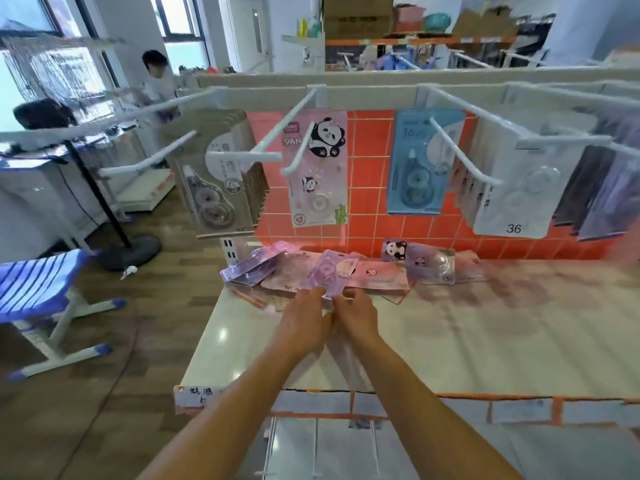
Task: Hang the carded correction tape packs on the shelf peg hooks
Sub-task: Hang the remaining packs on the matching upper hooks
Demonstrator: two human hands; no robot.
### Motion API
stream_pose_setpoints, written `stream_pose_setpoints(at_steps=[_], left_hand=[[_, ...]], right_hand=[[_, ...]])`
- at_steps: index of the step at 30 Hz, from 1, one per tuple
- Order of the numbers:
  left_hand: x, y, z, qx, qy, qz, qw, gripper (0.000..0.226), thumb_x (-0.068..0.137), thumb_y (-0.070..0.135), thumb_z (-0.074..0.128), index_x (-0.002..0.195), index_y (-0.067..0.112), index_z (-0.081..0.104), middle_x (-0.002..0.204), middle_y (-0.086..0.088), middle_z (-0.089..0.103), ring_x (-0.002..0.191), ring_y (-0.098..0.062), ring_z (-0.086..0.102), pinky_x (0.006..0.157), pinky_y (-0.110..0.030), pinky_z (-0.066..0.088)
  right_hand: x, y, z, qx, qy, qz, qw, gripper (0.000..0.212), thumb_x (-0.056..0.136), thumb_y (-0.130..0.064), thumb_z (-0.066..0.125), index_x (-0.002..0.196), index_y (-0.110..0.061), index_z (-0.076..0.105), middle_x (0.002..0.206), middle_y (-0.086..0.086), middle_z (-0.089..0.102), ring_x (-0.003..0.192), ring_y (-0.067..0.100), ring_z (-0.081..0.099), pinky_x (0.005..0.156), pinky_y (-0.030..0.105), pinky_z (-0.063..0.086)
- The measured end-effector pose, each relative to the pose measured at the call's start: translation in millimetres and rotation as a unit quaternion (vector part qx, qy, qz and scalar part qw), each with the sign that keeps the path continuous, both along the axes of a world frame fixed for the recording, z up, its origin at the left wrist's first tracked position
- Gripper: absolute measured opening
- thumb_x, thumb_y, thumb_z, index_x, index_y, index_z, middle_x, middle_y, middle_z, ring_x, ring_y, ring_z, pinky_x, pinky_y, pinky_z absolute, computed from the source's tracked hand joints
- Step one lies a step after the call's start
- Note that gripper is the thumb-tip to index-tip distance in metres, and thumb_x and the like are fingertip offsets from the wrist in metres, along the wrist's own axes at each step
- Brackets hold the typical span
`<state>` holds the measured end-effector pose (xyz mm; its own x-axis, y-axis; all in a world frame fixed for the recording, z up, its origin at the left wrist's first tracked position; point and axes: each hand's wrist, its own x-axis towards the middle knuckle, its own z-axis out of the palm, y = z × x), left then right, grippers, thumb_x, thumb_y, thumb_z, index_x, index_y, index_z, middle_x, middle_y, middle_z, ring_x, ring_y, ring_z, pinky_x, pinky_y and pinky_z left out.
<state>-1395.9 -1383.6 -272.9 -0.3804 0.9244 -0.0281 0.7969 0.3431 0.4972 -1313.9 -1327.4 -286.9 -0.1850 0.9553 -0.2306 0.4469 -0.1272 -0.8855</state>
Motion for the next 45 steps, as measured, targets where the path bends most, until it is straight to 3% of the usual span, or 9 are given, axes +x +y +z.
stream_pose_setpoints(at_steps=[12,15,19,21,25,28,31,39,45], left_hand=[[3,8,-14,0.106,-0.144,0.137,0.974,0.037,0.085,0.027,0.062,0.122,0.025,0.059,0.122,0.002,0.062,0.108,-0.016,0.058,0.093,-0.028,0.044],[1,-1,-11,0.138,-0.210,0.229,0.941,0.041,0.085,0.031,0.062,0.124,0.023,0.055,0.123,0.000,0.057,0.104,-0.019,0.054,0.095,-0.038,0.047],[2,-16,-3,0.160,-0.385,0.245,0.875,0.037,0.080,0.027,0.066,0.113,0.032,0.049,0.114,-0.006,0.064,0.099,-0.024,0.062,0.086,-0.044,0.053],[8,-22,5,0.146,-0.481,0.230,0.833,0.035,0.082,0.012,0.064,0.109,0.022,0.045,0.100,-0.009,0.068,0.090,-0.026,0.066,0.074,-0.039,0.055],[20,-37,14,0.123,-0.538,0.197,0.810,0.046,0.088,-0.002,0.061,0.130,0.006,0.045,0.097,-0.012,0.070,0.083,-0.026,0.069,0.073,-0.038,0.056],[29,-57,16,0.098,-0.556,0.143,0.813,0.027,0.086,-0.008,0.059,0.108,0.007,0.065,0.089,-0.007,0.075,0.075,-0.020,0.071,0.066,-0.032,0.056],[40,-73,16,0.088,-0.570,0.107,0.810,0.029,0.084,-0.009,0.061,0.106,0.008,0.065,0.093,-0.009,0.075,0.077,-0.020,0.071,0.060,-0.028,0.054],[65,-95,27,0.084,-0.533,0.054,0.840,0.038,0.085,-0.012,0.058,0.104,0.021,0.062,0.089,0.002,0.075,0.079,-0.015,0.071,0.065,-0.028,0.054],[95,-85,36,0.059,-0.498,0.022,0.865,0.033,0.084,-0.011,0.059,0.100,0.017,0.065,0.091,0.003,0.074,0.087,-0.021,0.070,0.075,-0.032,0.058]], right_hand=[[-10,27,-18,-0.082,0.085,-0.049,0.992,0.030,0.071,-0.019,0.061,0.100,-0.015,0.068,0.101,0.005,0.071,0.093,0.028,0.064,0.080,0.034,0.050],[-1,14,-34,-0.092,0.133,-0.059,0.985,0.039,0.056,-0.025,0.050,0.087,-0.016,0.072,0.083,0.005,0.072,0.074,0.029,0.061,0.066,0.037,0.048],[27,-22,-9,-0.115,0.167,-0.053,0.978,0.030,0.078,-0.007,0.044,0.091,-0.014,0.071,0.067,0.009,0.063,0.053,0.022,0.050,0.044,0.024,0.035],[40,-34,-2,-0.116,0.182,-0.059,0.975,0.034,0.084,0.001,0.041,0.096,-0.014,0.069,0.069,0.008,0.064,0.054,0.019,0.051,0.046,0.025,0.038],[60,-54,13,-0.110,0.203,-0.073,0.970,0.033,0.090,0.002,0.043,0.100,-0.019,0.066,0.077,0.008,0.068,0.058,0.017,0.054,0.054,0.027,0.046],[75,-74,20,-0.094,0.214,-0.085,0.969,0.024,0.090,-0.001,0.050,0.100,-0.016,0.066,0.083,0.011,0.070,0.066,0.019,0.058,0.055,0.025,0.047],[89,-95,24,-0.073,0.218,-0.103,0.968,0.023,0.088,0.003,0.054,0.097,-0.015,0.067,0.084,0.012,0.071,0.070,0.020,0.061,0.058,0.024,0.049],[130,-113,47,-0.058,0.249,-0.082,0.963,0.033,0.085,0.014,0.046,0.096,-0.010,0.066,0.088,0.008,0.073,0.074,0.020,0.068,0.058,0.024,0.053],[161,-86,65,0.006,0.292,-0.083,0.953,0.021,0.094,-0.004,0.051,0.099,-0.014,0.069,0.095,0.004,0.074,0.084,0.023,0.070,0.067,0.034,0.056]])
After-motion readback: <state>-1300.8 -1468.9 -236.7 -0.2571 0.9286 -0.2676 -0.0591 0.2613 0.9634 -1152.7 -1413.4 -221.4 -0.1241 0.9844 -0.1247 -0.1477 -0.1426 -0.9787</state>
